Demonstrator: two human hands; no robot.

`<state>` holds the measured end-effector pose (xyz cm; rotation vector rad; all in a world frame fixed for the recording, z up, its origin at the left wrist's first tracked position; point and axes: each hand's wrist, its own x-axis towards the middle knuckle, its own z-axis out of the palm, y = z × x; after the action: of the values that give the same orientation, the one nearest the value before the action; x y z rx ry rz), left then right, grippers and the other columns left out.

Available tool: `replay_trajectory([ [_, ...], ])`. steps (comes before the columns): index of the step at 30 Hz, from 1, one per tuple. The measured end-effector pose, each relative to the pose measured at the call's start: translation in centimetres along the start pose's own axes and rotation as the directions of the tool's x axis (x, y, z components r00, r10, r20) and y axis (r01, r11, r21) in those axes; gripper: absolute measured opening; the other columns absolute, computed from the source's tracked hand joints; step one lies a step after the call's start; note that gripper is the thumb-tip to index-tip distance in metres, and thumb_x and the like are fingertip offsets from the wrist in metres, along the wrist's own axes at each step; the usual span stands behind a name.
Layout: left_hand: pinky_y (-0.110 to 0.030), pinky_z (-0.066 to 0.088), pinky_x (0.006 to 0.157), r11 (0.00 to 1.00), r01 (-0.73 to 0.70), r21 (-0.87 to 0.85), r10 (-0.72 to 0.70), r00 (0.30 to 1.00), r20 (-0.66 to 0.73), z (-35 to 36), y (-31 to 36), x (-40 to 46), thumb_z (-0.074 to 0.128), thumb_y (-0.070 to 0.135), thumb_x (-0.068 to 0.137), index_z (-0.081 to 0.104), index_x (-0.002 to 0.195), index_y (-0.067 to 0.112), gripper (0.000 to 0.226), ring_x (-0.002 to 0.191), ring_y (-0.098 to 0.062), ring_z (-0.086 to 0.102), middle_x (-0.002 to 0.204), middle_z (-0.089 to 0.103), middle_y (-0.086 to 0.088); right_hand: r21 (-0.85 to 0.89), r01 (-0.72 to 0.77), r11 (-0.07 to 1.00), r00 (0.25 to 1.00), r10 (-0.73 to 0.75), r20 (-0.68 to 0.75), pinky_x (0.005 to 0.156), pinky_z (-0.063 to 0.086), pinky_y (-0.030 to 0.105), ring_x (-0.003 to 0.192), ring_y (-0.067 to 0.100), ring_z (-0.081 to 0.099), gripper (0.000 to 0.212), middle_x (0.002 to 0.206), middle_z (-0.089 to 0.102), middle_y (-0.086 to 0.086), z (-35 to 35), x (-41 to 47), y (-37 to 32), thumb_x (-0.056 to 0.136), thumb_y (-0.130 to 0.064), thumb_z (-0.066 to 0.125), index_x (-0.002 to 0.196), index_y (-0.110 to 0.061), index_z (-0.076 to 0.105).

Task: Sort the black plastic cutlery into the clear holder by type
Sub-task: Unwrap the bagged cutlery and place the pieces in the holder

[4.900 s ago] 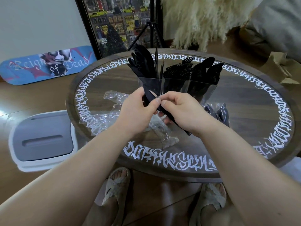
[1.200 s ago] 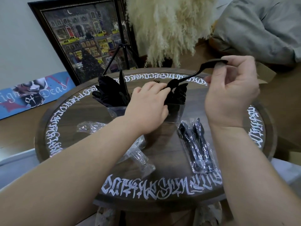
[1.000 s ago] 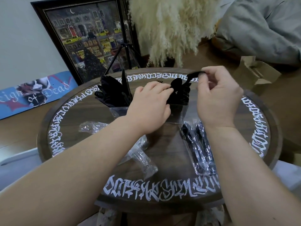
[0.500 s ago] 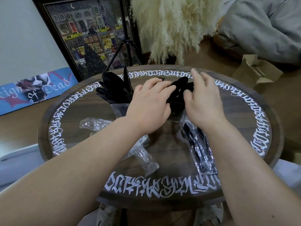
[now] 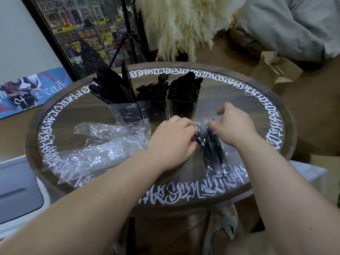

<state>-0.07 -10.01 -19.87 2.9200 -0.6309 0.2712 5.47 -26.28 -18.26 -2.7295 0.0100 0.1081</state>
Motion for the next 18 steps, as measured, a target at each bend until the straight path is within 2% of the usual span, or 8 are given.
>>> replay_trajectory([
  [2, -0.04, 0.04, 0.1, 0.998, 0.054, 0.029, -0.059, 0.976, 0.209, 0.9, 0.6, 0.0, 0.05, 0.051, 0.089, 0.051, 0.134, 0.024, 0.052, 0.125, -0.021, 0.04, 0.139, 0.046, 0.005, -0.05, -0.02, 0.999, 0.996, 0.024, 0.083, 0.073, 0.041, 0.032, 0.1, 0.032, 0.059, 0.041, 0.097, 0.063, 0.009, 0.6, -0.1, 0.9, 0.083, -0.045, 0.065, 0.105, -0.012, 0.056],
  [3, -0.04, 0.036, 0.104, 0.997, 0.064, 0.048, -0.074, 0.962, 0.261, 1.3, 0.8, -0.1, 0.05, 0.056, 0.088, 0.044, 0.139, 0.026, 0.059, 0.13, -0.021, 0.034, 0.146, 0.039, 0.006, -0.079, -0.031, 0.996, 0.991, 0.041, 0.13, 0.068, 0.04, 0.03, 0.094, 0.031, 0.059, 0.042, 0.089, 0.062, 0.008, 0.9, -0.2, 1.4, 0.081, -0.05, 0.066, 0.097, -0.012, 0.058],
  [6, -0.043, 0.029, 0.107, 0.995, 0.085, 0.055, -0.098, 0.945, 0.311, 2.3, 1.4, -0.2, 0.051, 0.064, 0.084, 0.032, 0.145, 0.029, 0.072, 0.137, -0.023, 0.025, 0.154, 0.027, 0.004, -0.164, -0.052, 0.985, 0.97, 0.089, 0.227, 0.055, 0.035, 0.028, 0.073, 0.026, 0.056, 0.047, 0.071, 0.058, 0.003, 1.4, -0.3, 2.3, 0.075, -0.06, 0.068, 0.074, -0.014, 0.057],
  [8, -0.045, 0.027, 0.107, 0.994, 0.093, 0.064, -0.109, 0.934, 0.34, 2.7, 1.6, -0.3, 0.051, 0.066, 0.083, 0.029, 0.146, 0.031, 0.075, 0.138, -0.024, 0.023, 0.155, 0.023, 0.004, -0.17, -0.068, 0.983, 0.962, 0.11, 0.25, 0.055, 0.036, 0.028, 0.069, 0.024, 0.056, 0.049, 0.068, 0.058, 0.002, 1.7, -0.4, 2.6, 0.073, -0.062, 0.069, 0.067, -0.016, 0.055],
  [11, -0.045, 0.026, 0.106, 0.993, 0.09, 0.077, -0.111, 0.932, 0.345, 2.8, 1.6, -0.4, 0.05, 0.066, 0.084, 0.028, 0.146, 0.033, 0.074, 0.137, -0.024, 0.023, 0.156, 0.021, 0.005, -0.128, -0.062, 0.99, 0.955, 0.096, 0.281, 0.056, 0.037, 0.028, 0.069, 0.024, 0.056, 0.045, 0.07, 0.06, 0.004, 1.8, -0.4, 3.0, 0.076, -0.056, 0.07, 0.068, -0.014, 0.058],
  [14, -0.045, 0.027, 0.105, 0.992, 0.079, 0.096, -0.108, 0.934, 0.341, 2.6, 1.5, -0.3, 0.049, 0.064, 0.085, 0.03, 0.145, 0.033, 0.07, 0.137, -0.024, 0.024, 0.155, 0.024, 0.005, -0.075, -0.065, 0.995, 0.948, 0.085, 0.306, 0.063, 0.04, 0.027, 0.08, 0.028, 0.059, 0.038, 0.083, 0.065, 0.01, 1.7, -0.4, 3.3, 0.081, -0.045, 0.069, 0.083, -0.007, 0.065],
  [18, -0.044, 0.029, 0.104, 0.991, 0.078, 0.108, -0.11, 0.936, 0.334, 2.3, 1.3, -0.3, 0.047, 0.062, 0.087, 0.034, 0.144, 0.033, 0.065, 0.135, -0.023, 0.026, 0.152, 0.029, 0.006, -0.032, -0.073, 0.997, 0.951, 0.079, 0.3, 0.06, 0.04, 0.027, 0.082, 0.031, 0.059, 0.028, 0.079, 0.064, 0.012, 1.0, -0.7, 3.3, 0.086, -0.031, 0.061, 0.084, -0.003, 0.064],
])
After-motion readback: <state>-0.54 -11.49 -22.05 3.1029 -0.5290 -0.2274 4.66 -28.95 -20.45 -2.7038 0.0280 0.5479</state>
